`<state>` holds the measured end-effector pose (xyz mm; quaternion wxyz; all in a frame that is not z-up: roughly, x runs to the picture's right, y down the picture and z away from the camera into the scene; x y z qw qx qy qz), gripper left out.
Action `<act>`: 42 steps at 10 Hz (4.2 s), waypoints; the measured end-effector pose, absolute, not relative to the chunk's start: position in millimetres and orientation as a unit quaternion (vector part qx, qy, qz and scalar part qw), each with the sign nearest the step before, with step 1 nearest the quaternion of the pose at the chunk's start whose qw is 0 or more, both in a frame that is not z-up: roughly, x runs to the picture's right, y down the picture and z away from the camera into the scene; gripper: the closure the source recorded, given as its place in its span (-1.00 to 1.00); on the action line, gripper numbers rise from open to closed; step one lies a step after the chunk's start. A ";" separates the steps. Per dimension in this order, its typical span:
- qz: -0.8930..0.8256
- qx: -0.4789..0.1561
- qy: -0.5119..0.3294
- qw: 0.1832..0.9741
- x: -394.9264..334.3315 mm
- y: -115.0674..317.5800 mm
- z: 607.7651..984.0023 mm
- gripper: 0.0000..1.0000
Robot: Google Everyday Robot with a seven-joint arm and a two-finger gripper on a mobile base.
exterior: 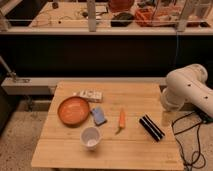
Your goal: Pick up the ceramic cup
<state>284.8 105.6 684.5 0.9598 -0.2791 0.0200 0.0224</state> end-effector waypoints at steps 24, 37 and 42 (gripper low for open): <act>-0.060 -0.280 0.001 0.958 210.4 101.1 663.0 -0.60; -0.176 -0.257 -0.052 0.949 124.7 108.0 652.0 -0.60; -0.234 -0.241 -0.072 0.939 96.3 117.3 652.1 -0.60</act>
